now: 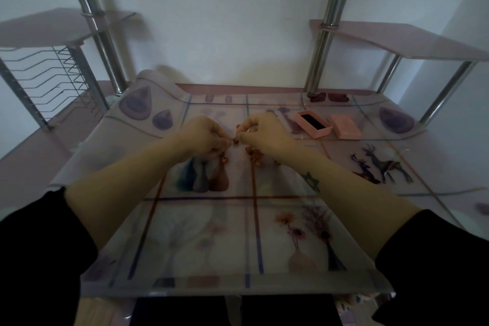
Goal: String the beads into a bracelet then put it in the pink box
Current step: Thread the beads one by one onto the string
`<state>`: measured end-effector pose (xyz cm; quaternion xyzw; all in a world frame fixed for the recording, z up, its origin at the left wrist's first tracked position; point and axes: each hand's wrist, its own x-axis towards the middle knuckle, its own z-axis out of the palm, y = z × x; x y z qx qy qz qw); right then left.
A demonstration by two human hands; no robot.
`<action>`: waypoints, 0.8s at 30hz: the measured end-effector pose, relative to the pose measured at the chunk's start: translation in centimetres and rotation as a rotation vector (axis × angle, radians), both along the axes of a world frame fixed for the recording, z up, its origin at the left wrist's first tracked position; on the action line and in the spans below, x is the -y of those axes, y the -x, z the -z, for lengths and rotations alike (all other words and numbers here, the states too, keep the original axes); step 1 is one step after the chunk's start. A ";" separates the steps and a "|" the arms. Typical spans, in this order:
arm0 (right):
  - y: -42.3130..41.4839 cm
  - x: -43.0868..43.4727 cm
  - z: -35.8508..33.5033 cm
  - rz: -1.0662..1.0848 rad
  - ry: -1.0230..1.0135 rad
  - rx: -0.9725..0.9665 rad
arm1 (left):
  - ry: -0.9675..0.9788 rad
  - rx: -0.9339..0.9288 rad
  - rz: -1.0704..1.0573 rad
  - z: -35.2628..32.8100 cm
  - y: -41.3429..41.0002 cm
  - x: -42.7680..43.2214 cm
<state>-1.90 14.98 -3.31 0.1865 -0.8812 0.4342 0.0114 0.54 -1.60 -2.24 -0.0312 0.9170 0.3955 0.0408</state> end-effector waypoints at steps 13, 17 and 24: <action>-0.4 -1.5 -0.1 0.084 0.053 -0.178 | -0.988 0.372 -0.112 -0.5 0.4 -0.5; -0.6 -1.6 0.0 0.080 0.041 -0.203 | -1.042 0.411 -0.103 -0.5 0.4 -0.6; -0.6 -1.2 0.6 0.085 0.025 -0.244 | -1.125 0.437 -0.114 -0.1 0.7 -0.4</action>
